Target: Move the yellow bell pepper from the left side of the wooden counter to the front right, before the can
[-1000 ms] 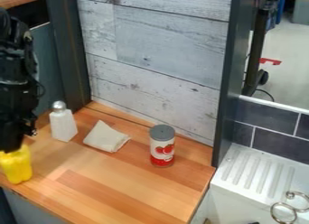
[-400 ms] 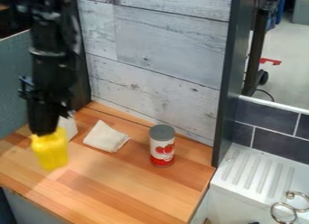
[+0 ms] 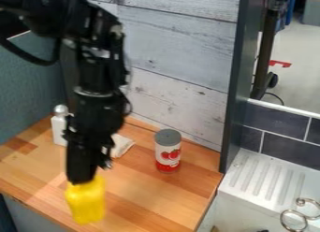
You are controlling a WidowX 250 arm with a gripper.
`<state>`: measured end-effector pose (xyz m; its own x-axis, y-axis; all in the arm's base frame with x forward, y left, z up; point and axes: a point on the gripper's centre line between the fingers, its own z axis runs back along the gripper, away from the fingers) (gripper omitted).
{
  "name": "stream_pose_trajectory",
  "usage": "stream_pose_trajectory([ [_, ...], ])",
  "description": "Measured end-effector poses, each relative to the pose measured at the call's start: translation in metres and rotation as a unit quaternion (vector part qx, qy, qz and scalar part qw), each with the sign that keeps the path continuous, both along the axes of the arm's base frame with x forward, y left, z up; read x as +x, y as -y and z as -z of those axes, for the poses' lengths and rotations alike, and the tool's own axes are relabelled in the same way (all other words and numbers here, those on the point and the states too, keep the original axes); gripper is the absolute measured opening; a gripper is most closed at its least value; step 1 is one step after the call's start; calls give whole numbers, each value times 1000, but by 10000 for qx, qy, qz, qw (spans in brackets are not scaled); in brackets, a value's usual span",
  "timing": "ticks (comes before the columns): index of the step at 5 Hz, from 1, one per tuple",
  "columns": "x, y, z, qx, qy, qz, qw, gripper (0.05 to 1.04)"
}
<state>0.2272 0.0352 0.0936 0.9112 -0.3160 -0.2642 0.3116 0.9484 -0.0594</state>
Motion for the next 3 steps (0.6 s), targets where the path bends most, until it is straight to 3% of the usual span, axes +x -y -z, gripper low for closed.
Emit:
stream_pose_trajectory([
  [2,16,14,5,-233,497,153,9984,105],
  [3,26,25,17,-244,607,356,9972,105],
])
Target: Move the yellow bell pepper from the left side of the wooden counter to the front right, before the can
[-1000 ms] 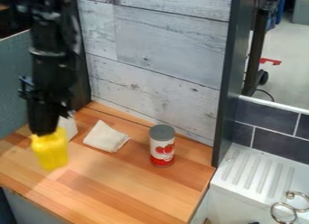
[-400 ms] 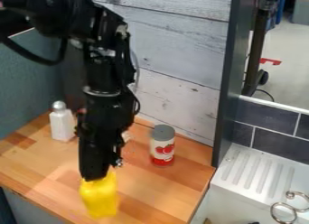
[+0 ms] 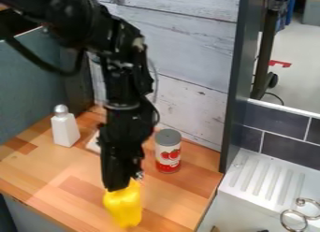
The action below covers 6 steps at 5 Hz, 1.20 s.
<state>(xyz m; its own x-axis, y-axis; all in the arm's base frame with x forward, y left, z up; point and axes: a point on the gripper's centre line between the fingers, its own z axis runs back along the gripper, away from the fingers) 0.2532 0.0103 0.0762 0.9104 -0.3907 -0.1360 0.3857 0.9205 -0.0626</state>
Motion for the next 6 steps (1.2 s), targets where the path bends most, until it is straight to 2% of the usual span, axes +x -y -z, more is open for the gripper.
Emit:
stream_pose_trajectory([
  [1,3,6,13,28,-16,-74,10000,105],
  [2,5,8,18,154,117,-129,9997,105],
  [3,7,9,19,224,106,-185,9995,105],
  [4,6,9,18,286,-42,-222,9993,130],
  [5,1,12,2,13,-135,-493,9987,330],
  [6,2,-5,-30,-159,96,-929,9955,619],
])
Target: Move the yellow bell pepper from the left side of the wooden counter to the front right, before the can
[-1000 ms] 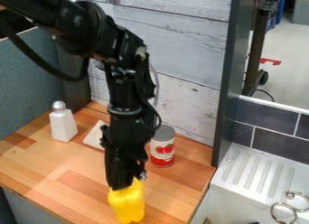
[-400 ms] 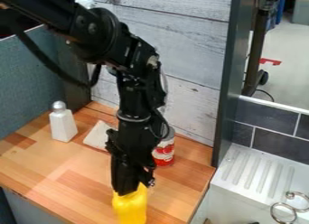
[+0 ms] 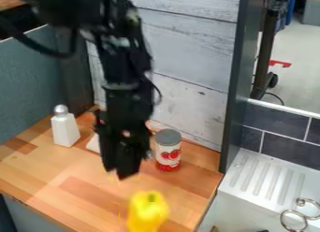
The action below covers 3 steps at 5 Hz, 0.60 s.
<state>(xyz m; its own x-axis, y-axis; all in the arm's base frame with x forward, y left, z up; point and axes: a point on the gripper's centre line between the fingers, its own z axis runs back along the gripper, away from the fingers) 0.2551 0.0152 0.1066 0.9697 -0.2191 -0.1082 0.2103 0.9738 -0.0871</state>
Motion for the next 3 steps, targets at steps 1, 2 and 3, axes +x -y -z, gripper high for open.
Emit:
stream_pose_trajectory([
  [1,-2,-14,-17,-168,41,-363,9992,913],
  [2,-7,-28,-28,113,21,-500,9987,1011],
  [3,-10,-66,-33,552,97,-963,9938,1007],
])
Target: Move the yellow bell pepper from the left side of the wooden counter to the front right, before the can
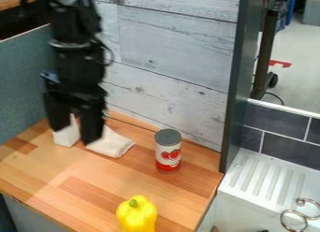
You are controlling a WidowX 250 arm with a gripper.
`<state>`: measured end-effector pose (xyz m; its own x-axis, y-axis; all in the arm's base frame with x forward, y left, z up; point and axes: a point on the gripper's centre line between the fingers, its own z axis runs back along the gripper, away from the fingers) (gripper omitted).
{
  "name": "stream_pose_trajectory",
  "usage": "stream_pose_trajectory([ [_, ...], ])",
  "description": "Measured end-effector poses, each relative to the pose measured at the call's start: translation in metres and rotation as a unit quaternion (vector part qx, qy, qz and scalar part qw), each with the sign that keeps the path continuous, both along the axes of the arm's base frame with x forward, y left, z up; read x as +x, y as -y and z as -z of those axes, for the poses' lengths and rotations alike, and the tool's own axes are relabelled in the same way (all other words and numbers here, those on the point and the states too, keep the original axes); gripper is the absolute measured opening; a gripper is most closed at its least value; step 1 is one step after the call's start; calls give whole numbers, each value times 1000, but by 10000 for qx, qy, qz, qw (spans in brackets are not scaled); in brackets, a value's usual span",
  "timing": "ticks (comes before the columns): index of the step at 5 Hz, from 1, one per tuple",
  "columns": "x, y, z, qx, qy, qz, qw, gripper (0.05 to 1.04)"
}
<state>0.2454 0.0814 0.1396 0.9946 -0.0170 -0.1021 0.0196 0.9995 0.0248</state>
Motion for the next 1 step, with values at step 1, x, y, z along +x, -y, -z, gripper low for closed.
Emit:
stream_pose_trajectory([
  [1,8,-25,0,159,153,-110,9997,1005],
])
